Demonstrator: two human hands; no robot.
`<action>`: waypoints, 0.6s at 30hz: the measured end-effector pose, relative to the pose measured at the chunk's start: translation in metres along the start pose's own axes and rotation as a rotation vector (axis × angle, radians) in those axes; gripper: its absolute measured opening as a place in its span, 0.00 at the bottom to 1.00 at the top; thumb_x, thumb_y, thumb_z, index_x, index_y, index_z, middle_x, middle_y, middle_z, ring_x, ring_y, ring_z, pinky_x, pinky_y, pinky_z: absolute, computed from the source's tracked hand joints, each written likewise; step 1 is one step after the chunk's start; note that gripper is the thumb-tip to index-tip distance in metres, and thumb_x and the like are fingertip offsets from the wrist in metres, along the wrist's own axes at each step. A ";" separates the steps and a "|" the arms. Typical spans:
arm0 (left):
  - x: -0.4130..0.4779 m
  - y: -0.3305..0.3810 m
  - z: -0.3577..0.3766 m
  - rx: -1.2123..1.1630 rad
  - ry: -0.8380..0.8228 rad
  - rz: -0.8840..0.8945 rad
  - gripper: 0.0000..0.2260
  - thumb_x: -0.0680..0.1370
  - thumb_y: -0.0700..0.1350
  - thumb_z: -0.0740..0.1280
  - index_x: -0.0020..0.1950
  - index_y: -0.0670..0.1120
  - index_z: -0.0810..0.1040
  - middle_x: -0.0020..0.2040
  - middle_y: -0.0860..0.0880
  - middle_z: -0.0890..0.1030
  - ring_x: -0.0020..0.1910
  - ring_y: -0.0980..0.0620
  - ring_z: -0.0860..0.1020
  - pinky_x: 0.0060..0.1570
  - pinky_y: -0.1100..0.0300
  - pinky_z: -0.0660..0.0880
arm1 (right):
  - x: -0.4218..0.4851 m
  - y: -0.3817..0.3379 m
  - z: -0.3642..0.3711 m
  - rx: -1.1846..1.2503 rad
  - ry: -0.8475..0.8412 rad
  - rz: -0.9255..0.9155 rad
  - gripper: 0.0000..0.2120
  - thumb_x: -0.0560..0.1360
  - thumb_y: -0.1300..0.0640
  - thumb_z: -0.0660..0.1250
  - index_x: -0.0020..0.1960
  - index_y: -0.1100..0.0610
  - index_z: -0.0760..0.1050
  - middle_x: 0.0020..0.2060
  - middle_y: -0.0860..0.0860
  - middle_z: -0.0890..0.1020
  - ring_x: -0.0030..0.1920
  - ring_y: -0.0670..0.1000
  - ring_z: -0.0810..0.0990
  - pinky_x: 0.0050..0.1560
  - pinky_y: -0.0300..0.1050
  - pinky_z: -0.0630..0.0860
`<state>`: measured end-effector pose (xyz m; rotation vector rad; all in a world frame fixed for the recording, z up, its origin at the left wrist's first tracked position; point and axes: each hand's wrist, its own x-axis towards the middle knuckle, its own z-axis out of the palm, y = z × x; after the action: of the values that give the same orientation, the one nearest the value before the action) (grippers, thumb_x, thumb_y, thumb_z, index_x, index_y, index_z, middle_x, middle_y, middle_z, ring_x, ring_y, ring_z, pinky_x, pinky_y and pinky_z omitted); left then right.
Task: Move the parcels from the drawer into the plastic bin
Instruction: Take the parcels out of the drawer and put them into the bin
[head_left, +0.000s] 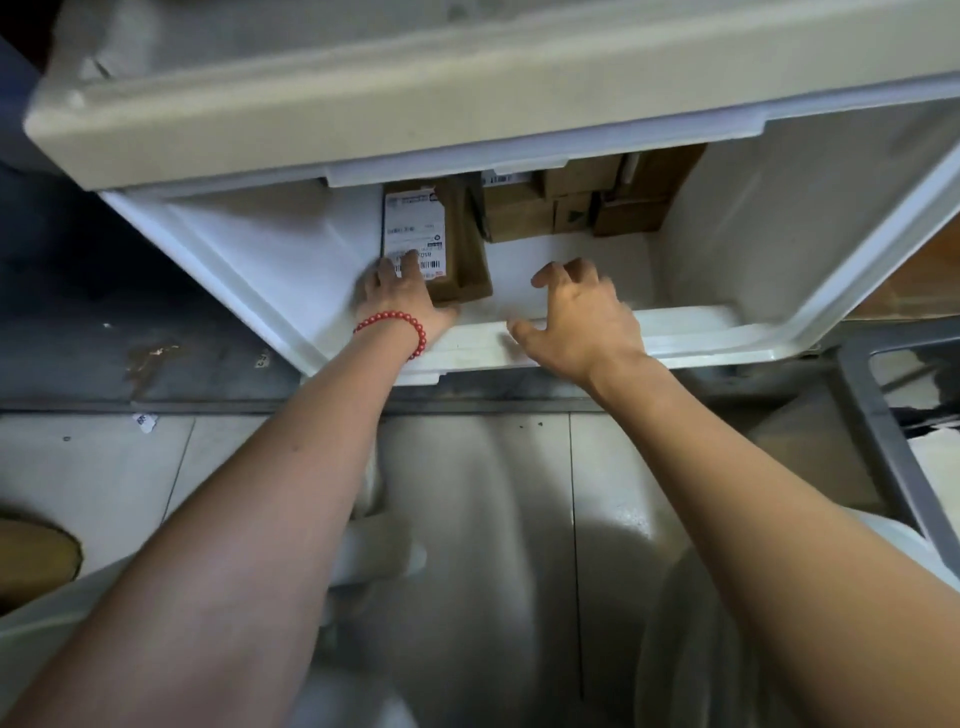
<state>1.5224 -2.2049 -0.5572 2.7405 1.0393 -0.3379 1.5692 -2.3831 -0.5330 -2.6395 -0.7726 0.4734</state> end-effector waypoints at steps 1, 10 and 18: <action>0.005 0.000 0.000 0.000 -0.007 -0.006 0.38 0.76 0.60 0.64 0.78 0.47 0.49 0.77 0.42 0.54 0.75 0.41 0.53 0.74 0.47 0.54 | -0.001 0.000 0.002 -0.006 -0.006 -0.006 0.28 0.77 0.43 0.63 0.73 0.53 0.63 0.69 0.56 0.66 0.68 0.58 0.66 0.63 0.53 0.69; 0.031 0.023 0.017 -0.024 0.071 -0.171 0.42 0.74 0.67 0.61 0.76 0.42 0.52 0.75 0.35 0.53 0.75 0.38 0.52 0.69 0.47 0.60 | 0.010 0.014 0.006 0.001 0.038 0.026 0.26 0.77 0.42 0.63 0.71 0.52 0.66 0.69 0.55 0.68 0.69 0.57 0.66 0.64 0.53 0.67; 0.042 0.035 0.016 -0.060 0.105 -0.219 0.37 0.75 0.61 0.66 0.76 0.47 0.53 0.73 0.32 0.56 0.72 0.33 0.56 0.69 0.43 0.61 | 0.010 0.029 0.001 0.026 0.103 0.043 0.24 0.77 0.41 0.63 0.69 0.51 0.68 0.67 0.55 0.69 0.68 0.57 0.67 0.63 0.53 0.67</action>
<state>1.5743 -2.2080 -0.5812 2.6212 1.3579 -0.1921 1.5896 -2.3996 -0.5484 -2.6375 -0.6754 0.3536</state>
